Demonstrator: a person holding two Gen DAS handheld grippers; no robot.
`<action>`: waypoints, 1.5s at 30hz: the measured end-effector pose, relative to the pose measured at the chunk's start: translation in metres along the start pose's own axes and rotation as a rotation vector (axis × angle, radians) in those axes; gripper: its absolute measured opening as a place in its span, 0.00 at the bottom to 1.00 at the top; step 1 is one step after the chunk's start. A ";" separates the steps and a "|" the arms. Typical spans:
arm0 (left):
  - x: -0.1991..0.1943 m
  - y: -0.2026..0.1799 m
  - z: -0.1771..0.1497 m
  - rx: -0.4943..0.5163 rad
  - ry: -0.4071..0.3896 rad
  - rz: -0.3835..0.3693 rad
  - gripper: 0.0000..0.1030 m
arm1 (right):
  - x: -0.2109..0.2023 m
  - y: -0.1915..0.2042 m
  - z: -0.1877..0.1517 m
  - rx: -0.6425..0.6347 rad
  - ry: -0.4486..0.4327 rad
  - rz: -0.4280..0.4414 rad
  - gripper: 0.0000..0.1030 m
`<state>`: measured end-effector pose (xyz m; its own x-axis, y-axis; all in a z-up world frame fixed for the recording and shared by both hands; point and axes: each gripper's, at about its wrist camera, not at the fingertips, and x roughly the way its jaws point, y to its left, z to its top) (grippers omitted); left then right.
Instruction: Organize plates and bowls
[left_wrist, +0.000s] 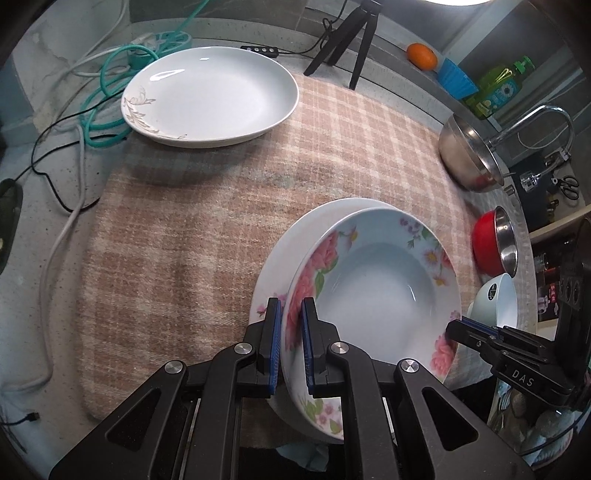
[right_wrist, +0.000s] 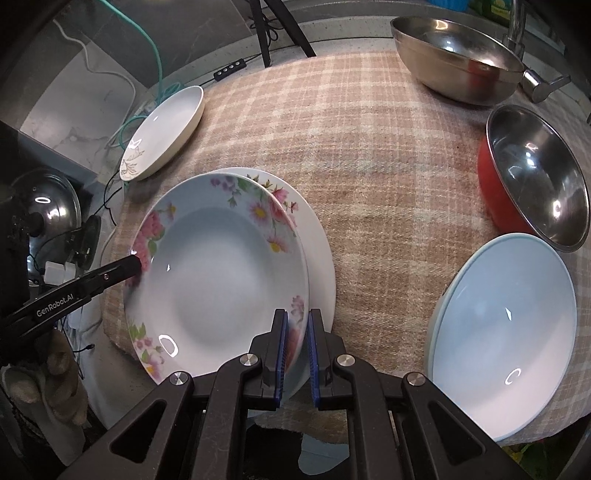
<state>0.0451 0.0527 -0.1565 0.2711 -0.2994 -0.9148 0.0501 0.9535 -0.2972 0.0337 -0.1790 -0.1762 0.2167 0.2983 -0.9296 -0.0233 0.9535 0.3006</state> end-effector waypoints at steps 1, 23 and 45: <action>0.001 0.000 0.000 0.001 0.002 0.001 0.09 | 0.000 0.000 0.000 0.000 0.000 -0.001 0.09; 0.007 0.003 0.004 -0.001 0.000 0.004 0.09 | 0.003 0.006 0.007 -0.042 -0.016 -0.025 0.10; -0.008 0.015 -0.001 -0.038 -0.031 0.002 0.12 | -0.016 0.003 0.006 -0.055 -0.069 -0.058 0.28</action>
<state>0.0429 0.0695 -0.1542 0.3011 -0.2952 -0.9067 0.0131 0.9521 -0.3056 0.0364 -0.1809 -0.1587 0.2858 0.2410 -0.9275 -0.0620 0.9705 0.2331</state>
